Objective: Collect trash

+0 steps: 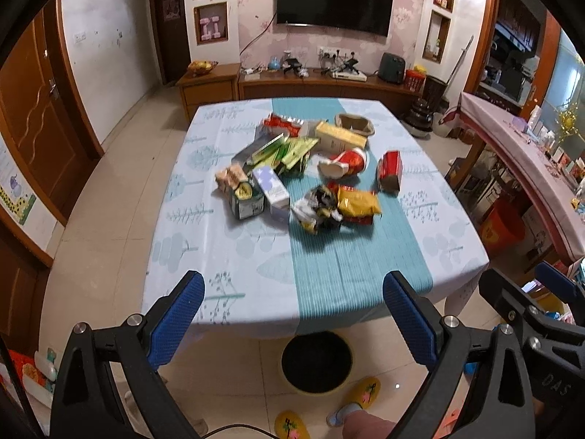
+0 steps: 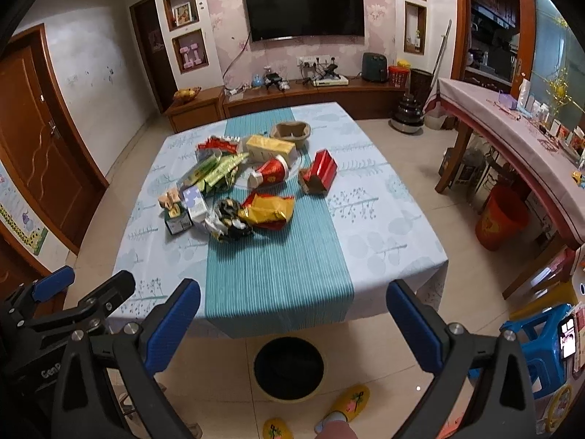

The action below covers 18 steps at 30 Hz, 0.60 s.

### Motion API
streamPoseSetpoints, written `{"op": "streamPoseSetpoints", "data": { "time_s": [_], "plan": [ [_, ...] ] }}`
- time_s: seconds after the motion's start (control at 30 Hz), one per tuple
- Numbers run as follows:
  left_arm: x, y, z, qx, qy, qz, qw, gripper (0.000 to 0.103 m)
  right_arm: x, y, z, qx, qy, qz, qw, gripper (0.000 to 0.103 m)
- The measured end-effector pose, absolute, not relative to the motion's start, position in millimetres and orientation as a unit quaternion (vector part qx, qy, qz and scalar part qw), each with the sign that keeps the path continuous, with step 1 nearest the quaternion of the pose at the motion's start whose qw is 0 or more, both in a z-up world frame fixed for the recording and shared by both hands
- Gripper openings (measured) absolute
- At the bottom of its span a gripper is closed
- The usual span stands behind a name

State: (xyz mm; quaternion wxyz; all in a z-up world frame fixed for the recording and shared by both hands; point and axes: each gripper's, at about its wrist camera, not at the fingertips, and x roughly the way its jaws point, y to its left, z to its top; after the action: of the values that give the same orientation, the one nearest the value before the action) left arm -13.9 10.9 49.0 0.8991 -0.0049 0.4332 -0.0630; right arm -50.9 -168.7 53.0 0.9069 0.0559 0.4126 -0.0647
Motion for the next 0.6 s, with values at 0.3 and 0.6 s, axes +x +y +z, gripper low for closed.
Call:
{"op": "streamPoseSetpoints", "data": {
  "time_s": [0.3,0.6],
  "plan": [
    [30,-10,44,-0.011,0.431,-0.057,0.901,0.097,-22,-185,61,0.05,0.391,-0.068,0.917,0.096],
    [100,-52,14,-0.034,0.47,-0.012,0.882,0.097,74,-242,25,0.076,0.46,-0.021,0.884,0.08]
  ]
}}
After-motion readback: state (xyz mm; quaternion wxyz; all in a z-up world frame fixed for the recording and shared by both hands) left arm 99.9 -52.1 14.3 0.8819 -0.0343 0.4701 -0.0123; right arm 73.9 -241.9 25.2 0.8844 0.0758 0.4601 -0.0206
